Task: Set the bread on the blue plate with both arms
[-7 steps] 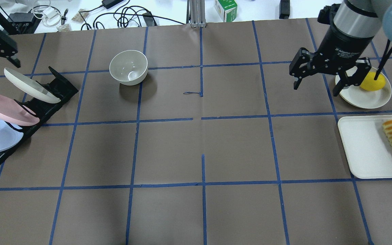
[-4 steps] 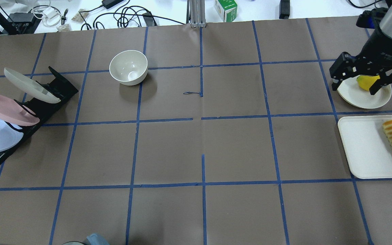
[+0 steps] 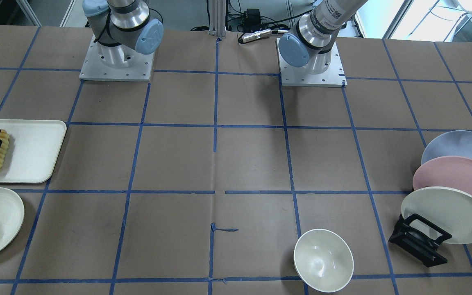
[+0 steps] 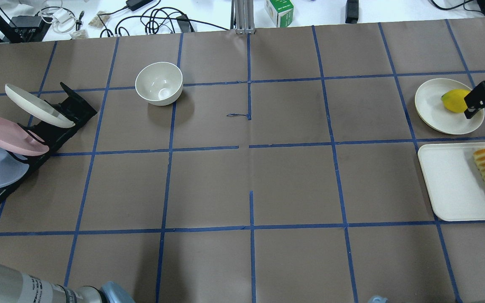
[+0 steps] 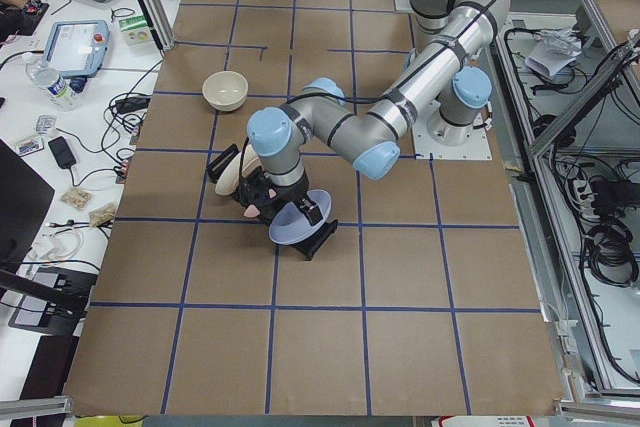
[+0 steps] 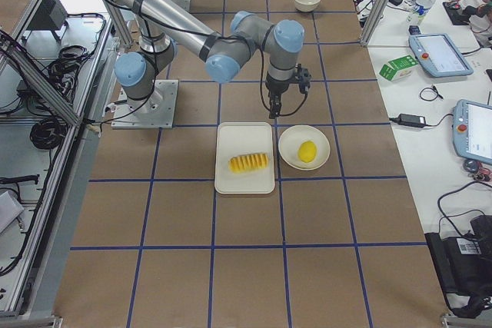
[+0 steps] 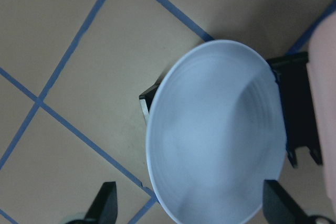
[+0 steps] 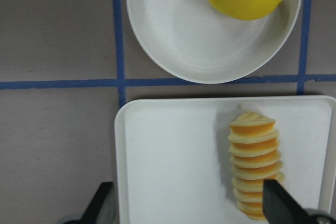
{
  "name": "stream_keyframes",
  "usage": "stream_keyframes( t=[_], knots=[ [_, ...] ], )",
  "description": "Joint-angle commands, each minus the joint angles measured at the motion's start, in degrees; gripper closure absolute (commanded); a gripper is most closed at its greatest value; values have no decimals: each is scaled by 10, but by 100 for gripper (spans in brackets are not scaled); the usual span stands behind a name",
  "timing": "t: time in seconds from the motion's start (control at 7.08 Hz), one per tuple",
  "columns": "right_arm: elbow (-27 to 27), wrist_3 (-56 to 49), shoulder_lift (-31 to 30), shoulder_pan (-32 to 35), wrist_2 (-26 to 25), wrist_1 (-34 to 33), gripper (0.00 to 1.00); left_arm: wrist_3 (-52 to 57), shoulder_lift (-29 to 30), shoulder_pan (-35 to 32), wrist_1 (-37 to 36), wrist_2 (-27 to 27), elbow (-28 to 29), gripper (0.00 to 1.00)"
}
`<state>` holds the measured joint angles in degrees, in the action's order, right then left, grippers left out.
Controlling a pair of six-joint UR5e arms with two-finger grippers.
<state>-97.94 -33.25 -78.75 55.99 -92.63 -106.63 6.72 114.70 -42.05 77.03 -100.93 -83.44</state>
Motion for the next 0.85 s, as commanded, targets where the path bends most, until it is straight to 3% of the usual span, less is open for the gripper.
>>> stream_keyframes(
  t=[0.0, 0.14, 0.28, 0.42, 0.71],
  knots=[
    [-2, -69, 41, -76, -1, -17, 0, -5, 27, 3, -11, -28, -7, 32],
    [-17, -76, 61, -81, -2, -22, 0, -5, 27, 4, -12, -35, -6, 50],
    [-34, -77, 84, -86, -4, -71, 0, -4, 25, 6, -10, -34, -6, 76],
    [-44, -75, 102, -92, -21, -108, 0, -2, 20, 7, -6, -34, -6, 89],
    [-50, -70, 132, -94, -53, -110, 0, 3, 11, 8, -1, -35, -6, 100]
  ],
)
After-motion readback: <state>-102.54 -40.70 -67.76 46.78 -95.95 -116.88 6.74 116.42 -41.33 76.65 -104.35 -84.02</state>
